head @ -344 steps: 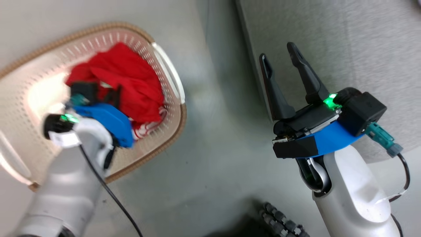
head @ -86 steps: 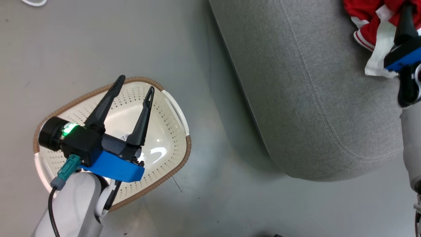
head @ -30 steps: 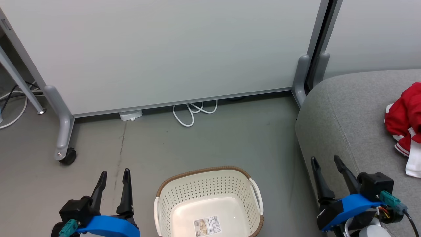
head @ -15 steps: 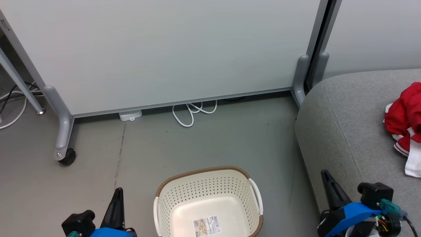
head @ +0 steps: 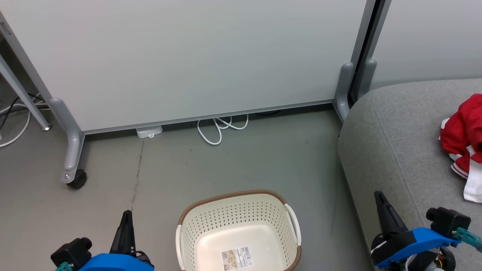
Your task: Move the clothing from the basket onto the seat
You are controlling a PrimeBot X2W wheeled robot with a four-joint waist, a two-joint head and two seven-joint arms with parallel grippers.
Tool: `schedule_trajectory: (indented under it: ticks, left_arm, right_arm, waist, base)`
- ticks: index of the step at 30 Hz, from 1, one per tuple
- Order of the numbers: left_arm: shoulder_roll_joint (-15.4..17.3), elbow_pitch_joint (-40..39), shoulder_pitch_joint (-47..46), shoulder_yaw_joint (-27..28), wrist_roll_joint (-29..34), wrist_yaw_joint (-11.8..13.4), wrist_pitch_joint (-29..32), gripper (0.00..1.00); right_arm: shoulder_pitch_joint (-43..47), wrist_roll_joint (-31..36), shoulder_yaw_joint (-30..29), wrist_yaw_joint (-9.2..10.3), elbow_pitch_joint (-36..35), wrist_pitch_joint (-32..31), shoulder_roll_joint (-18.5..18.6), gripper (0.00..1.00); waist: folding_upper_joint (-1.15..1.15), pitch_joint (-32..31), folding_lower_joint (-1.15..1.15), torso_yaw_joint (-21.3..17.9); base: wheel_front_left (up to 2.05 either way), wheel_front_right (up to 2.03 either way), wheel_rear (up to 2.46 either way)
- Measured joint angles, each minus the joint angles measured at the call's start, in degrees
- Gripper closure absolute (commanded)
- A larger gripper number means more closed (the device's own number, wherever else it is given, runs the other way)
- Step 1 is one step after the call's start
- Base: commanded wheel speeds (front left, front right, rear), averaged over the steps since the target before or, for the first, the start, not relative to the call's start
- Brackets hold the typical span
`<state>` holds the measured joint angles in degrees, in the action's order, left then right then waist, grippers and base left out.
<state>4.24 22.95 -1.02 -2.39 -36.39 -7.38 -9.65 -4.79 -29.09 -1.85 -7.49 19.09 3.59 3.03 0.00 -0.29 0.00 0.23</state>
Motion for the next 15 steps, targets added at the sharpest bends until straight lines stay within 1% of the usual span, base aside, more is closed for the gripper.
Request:
schedule_trajectory:
  ticks: [15]
  left_arm:
    - [-0.3, -1.8, -0.9, 1.8, -11.6, 0.0, 3.2, 1.0]
  right_arm:
    - [0.0, -13.2, -0.8, 0.01, -1.0, -2.0, 0.0, 1.0]
  waist:
    - [0.0, 0.1, 0.0, 0.0]
  base:
    - [0.0, 0.0, 0.0]
